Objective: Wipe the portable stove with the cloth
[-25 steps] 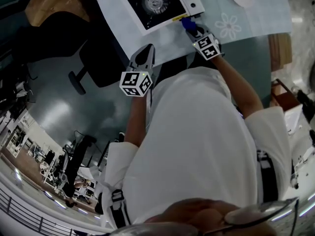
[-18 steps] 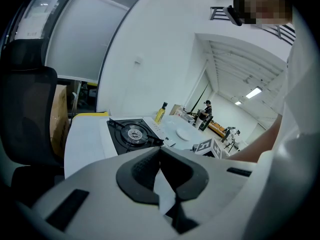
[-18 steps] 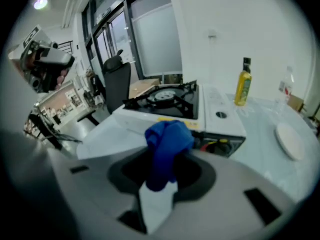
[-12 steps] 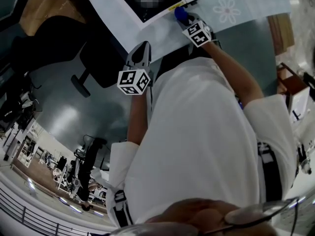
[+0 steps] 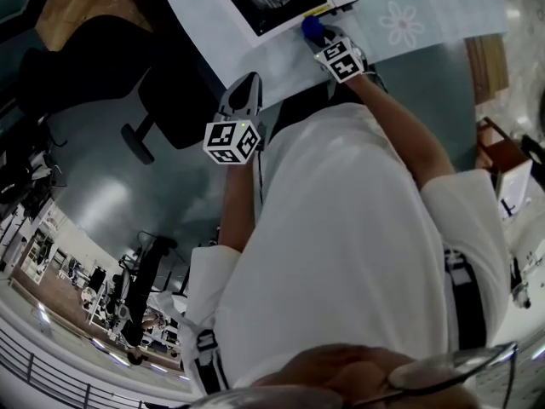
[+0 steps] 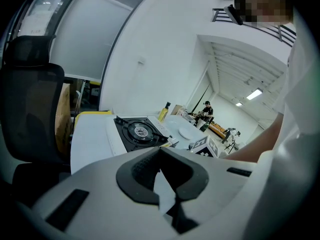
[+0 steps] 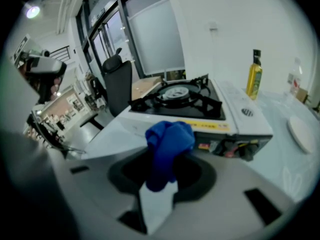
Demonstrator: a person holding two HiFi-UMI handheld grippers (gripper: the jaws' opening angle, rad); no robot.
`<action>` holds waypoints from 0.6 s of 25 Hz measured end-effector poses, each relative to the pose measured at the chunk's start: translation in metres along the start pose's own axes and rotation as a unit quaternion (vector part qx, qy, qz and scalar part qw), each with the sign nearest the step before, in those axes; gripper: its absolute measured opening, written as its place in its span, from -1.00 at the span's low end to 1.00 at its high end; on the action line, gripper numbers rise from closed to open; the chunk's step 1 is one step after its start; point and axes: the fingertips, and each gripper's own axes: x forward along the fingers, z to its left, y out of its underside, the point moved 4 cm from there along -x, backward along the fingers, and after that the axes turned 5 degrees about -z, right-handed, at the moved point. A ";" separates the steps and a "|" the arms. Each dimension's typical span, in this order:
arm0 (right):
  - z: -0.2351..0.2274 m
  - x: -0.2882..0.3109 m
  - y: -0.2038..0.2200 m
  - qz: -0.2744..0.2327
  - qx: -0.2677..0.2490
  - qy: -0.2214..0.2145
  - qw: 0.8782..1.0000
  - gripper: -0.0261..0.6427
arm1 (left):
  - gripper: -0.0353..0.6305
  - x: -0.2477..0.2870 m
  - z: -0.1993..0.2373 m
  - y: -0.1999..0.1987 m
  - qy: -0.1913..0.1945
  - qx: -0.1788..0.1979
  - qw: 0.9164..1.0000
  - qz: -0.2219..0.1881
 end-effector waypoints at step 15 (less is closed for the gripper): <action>0.035 0.019 -0.005 0.027 -0.008 -0.036 0.999 -0.53 | -0.80 -0.023 0.024 0.019 -0.027 -0.038 0.999 -0.023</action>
